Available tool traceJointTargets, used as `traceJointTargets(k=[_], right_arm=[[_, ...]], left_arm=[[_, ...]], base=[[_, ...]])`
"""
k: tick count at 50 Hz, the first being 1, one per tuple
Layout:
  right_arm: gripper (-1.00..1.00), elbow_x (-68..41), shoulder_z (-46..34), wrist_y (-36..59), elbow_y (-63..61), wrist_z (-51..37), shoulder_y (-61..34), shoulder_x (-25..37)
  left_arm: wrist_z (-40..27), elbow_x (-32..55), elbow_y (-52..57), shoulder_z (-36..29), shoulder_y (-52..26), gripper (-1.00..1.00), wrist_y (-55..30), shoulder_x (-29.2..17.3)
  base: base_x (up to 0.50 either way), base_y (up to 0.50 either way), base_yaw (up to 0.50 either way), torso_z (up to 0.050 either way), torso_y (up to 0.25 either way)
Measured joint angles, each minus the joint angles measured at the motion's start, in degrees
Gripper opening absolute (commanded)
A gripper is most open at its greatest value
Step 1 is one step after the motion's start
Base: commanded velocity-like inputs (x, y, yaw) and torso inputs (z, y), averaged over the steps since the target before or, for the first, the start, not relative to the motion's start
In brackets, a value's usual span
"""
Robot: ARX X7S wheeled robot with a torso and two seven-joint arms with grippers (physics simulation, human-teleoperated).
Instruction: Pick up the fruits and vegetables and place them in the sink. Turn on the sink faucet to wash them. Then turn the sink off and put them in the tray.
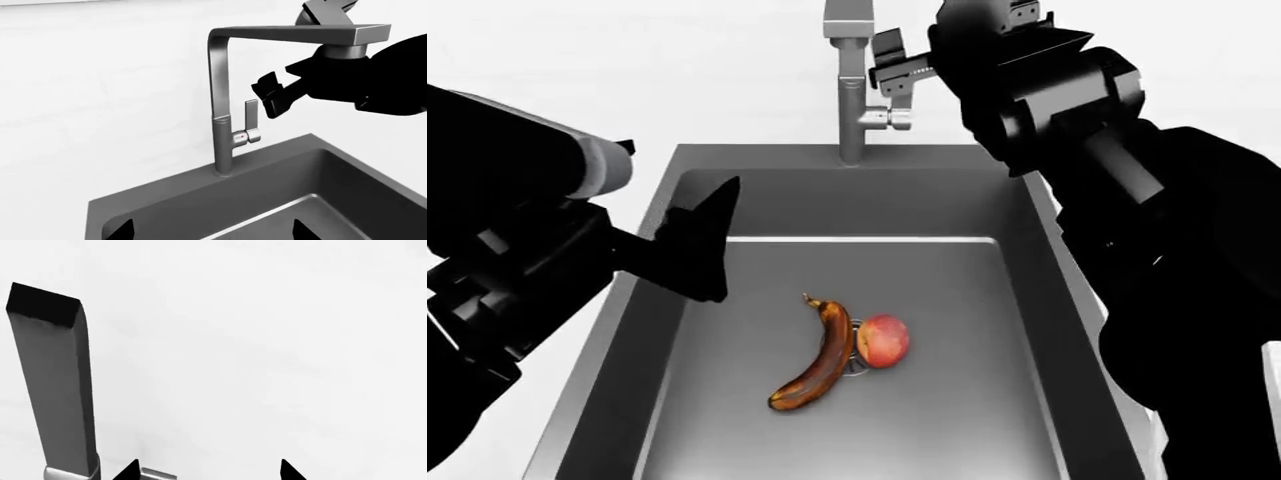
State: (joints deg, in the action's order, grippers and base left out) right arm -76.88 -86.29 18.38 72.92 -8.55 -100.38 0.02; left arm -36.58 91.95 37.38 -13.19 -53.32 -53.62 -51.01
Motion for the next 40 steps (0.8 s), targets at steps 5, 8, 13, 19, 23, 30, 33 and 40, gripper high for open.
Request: traceJointTargets(k=[5, 8, 13, 19, 23, 30, 33, 40], right_arm=[[1.00, 0.0, -0.2, -1.0, -0.2, 1.0, -0.1, 0.0], [1.00, -0.1, -0.2, -1.4, -0.3, 1.5, -0.1, 0.0], [1.00, -0.1, -0.3, -1.8, -0.4, 2.3, -0.1, 0.0], [1.00, -0.1, -0.3, -1.9, -0.4, 2.7, -0.1, 0.0], [1.00, -0.2, -0.4, -1.9, -0.4, 2.9, 0.0, 0.0], [1.00, -0.3, -0.4, -2.0, -0.3, 2.9, 0.1, 0.0], [1.00, -0.4, -0.4, -2.0, -0.3, 2.9, 0.2, 0.0], [1.00, -0.5, -0.3, -1.9, -0.1, 2.1, 0.2, 0.0]], left_arm=[[0.1, 0.2, 0.0, 0.2, 0.1, 1.00, 0.2, -0.1], [0.1, 0.3, 0.0, 0.2, 0.1, 1.00, 0.4, -0.1], [0.1, 0.4, 0.1, 0.3, 0.2, 1.00, 0.5, -0.2], [0.2, 0.0, 0.3, 0.1, 0.1, 1.00, 0.4, -0.3], [0.3, -0.3, 0.4, 0.0, 0.2, 1.00, 0.3, -0.3], [0.6, -0.6, 0.5, -0.1, 0.5, 1.00, 0.4, -0.5], [0.7, -0.7, 0.5, -0.1, 0.5, 1.00, 0.4, -0.5], [0.7, -0.5, 0.5, 0.0, 0.7, 1.00, 0.7, -0.6]], base=[[0.00, 0.00, 0.00, 0.000, 0.000], [0.00, 0.00, 0.00, 0.000, 0.000], [0.00, 0.00, 0.00, 0.000, 0.000], [0.00, 0.00, 0.00, 0.000, -0.130], [0.00, 0.00, 0.00, 0.000, -0.202], [0.00, 0.00, 0.00, 0.000, -0.115], [0.00, 0.00, 0.00, 0.000, -0.082], [0.00, 0.00, 0.00, 0.000, 0.000]])
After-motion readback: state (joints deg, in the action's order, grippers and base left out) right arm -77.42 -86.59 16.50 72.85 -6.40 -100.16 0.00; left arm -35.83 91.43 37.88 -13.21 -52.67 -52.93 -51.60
